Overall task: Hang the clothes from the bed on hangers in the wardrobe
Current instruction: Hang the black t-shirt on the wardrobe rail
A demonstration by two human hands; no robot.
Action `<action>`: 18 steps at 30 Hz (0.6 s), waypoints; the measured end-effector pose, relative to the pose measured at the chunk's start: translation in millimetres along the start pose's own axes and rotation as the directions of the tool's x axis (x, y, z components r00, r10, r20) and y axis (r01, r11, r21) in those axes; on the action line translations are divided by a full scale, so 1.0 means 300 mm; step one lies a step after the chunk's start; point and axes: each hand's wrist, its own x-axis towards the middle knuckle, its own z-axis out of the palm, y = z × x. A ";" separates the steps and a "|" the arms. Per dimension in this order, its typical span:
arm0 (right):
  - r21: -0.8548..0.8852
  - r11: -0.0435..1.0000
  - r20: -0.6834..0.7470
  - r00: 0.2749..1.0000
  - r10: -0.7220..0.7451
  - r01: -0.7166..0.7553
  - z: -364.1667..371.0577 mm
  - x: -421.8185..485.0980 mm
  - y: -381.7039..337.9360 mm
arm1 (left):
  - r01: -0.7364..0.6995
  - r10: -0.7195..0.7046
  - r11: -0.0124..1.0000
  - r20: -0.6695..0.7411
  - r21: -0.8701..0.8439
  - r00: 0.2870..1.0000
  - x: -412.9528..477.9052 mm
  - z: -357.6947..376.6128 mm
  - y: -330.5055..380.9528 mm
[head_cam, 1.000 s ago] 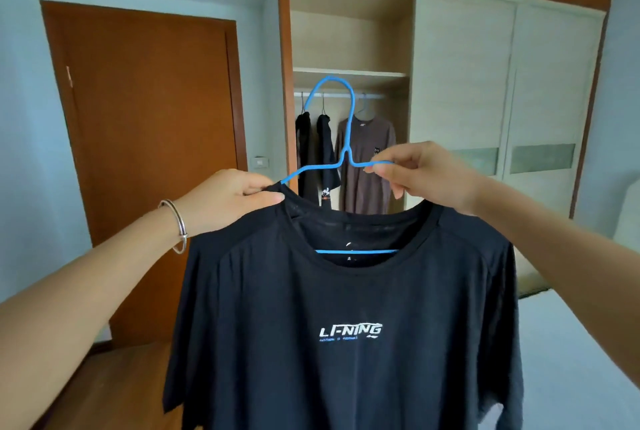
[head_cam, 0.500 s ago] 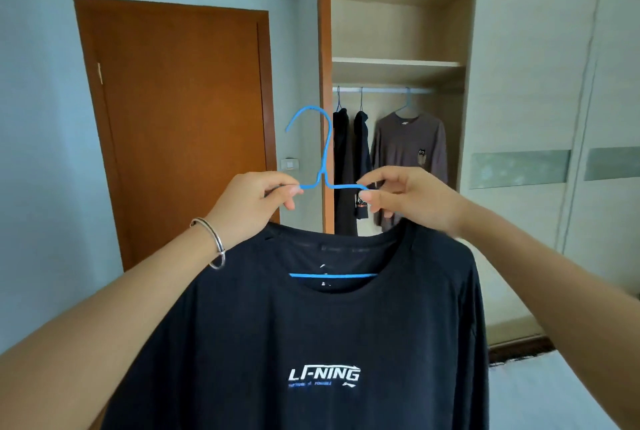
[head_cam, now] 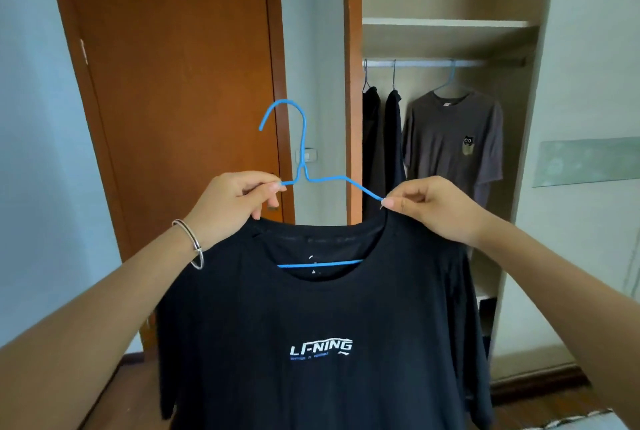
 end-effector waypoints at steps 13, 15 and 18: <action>-0.273 0.959 -0.308 0.951 -0.019 -0.069 0.191 0.361 0.227 | -0.013 0.019 0.999 0.131 -0.041 0.991 0.403 0.085 -0.595; -0.276 0.952 -0.392 0.920 0.017 -0.135 0.176 0.384 0.269 | -0.027 0.028 1.000 0.150 -0.010 0.988 0.471 0.117 -0.666; -0.266 0.933 -0.468 0.879 0.094 -0.241 0.155 0.398 0.320 | -0.075 0.071 0.997 0.162 0.023 0.984 0.565 0.216 -0.721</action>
